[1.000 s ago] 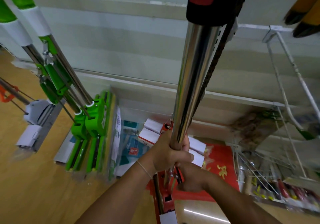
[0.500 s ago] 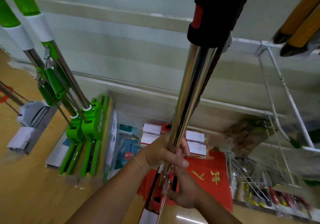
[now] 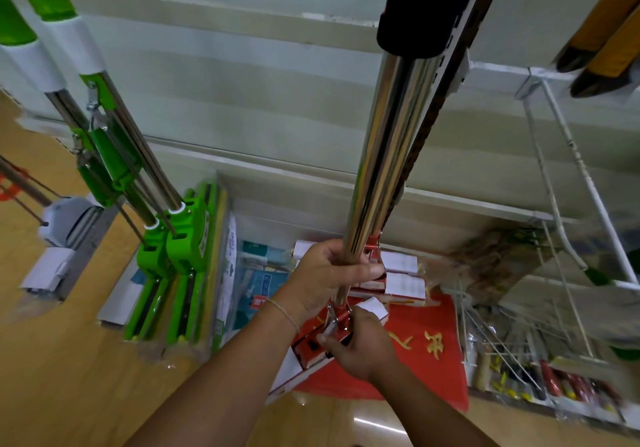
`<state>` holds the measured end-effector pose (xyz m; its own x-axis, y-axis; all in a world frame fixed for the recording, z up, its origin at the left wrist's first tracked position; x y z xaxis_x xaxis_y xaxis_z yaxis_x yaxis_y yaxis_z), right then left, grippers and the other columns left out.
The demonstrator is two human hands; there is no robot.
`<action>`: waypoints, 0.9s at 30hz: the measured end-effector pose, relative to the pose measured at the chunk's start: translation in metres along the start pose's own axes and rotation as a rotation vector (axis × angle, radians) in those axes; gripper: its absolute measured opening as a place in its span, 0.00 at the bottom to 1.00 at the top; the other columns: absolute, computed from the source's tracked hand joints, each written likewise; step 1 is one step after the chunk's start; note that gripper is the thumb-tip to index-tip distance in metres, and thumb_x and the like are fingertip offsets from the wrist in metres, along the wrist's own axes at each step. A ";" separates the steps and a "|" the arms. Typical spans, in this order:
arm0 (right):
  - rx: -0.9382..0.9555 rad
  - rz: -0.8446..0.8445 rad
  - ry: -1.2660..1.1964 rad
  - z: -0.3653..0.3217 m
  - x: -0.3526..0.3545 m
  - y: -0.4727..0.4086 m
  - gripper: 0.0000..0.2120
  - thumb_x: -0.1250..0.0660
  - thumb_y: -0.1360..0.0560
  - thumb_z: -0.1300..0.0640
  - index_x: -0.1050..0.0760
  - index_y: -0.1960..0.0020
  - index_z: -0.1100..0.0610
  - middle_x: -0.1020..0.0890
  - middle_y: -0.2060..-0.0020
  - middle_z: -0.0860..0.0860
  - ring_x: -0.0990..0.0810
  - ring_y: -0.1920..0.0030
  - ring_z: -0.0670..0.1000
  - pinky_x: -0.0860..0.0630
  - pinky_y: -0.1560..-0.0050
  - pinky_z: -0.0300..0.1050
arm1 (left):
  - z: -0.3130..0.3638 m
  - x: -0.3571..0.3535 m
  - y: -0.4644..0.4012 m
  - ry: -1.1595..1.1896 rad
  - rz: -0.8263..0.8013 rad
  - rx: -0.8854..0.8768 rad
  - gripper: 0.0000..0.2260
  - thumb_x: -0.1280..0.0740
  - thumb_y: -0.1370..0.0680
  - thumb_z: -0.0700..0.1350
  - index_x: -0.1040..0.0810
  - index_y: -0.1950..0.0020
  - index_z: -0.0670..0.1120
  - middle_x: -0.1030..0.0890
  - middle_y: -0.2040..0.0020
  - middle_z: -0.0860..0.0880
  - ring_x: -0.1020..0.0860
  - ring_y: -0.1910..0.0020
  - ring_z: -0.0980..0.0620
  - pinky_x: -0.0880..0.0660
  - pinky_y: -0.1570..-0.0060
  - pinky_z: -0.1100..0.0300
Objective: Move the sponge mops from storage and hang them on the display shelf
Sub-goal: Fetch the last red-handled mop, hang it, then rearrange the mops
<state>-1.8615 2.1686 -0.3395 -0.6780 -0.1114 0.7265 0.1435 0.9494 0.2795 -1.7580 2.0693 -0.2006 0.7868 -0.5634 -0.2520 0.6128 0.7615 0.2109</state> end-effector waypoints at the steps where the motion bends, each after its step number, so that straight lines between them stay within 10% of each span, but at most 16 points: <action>1: -0.005 -0.003 -0.010 -0.001 -0.001 -0.002 0.27 0.35 0.35 0.27 0.29 0.49 0.46 0.21 0.55 0.44 0.22 0.53 0.47 0.24 0.56 0.45 | -0.002 0.000 0.000 0.001 0.030 0.006 0.10 0.20 0.35 0.51 0.19 0.64 0.51 0.19 0.65 0.56 0.19 0.60 0.60 0.24 0.58 0.70; 14: 0.050 0.062 -0.087 0.000 0.006 -0.007 0.23 0.32 0.30 0.33 0.24 0.53 0.53 0.21 0.59 0.48 0.23 0.57 0.47 0.25 0.57 0.45 | -0.005 -0.009 0.000 -0.055 0.202 -0.025 0.13 0.23 0.38 0.61 0.16 0.63 0.54 0.17 0.64 0.53 0.17 0.60 0.57 0.23 0.57 0.70; 21: 0.231 0.039 -0.172 -0.003 0.014 -0.001 0.19 0.35 0.20 0.49 0.28 0.34 0.57 0.21 0.44 0.55 0.24 0.44 0.53 0.28 0.46 0.46 | -0.006 -0.015 0.006 -0.131 0.285 -0.138 0.14 0.27 0.39 0.67 0.16 0.61 0.61 0.14 0.61 0.54 0.16 0.56 0.55 0.21 0.55 0.67; 27: 0.162 0.039 -0.111 -0.013 0.015 -0.003 0.26 0.44 0.26 0.40 0.25 0.43 0.60 0.22 0.52 0.56 0.25 0.51 0.56 0.25 0.52 0.55 | -0.011 -0.028 0.015 -0.256 0.336 -0.277 0.22 0.41 0.30 0.73 0.27 0.51 0.56 0.22 0.62 0.53 0.22 0.60 0.60 0.27 0.57 0.73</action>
<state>-1.8620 2.1604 -0.3213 -0.7507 -0.0492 0.6588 0.0596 0.9881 0.1417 -1.7717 2.0998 -0.2007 0.9513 -0.3062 0.0342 0.3072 0.9513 -0.0271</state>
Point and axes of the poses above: each hand's wrist, its own y-axis away from the middle knuckle, its own x-axis out of the back of the hand, z = x × y, the point moved 1 cm from there along -y, towards the middle knuckle
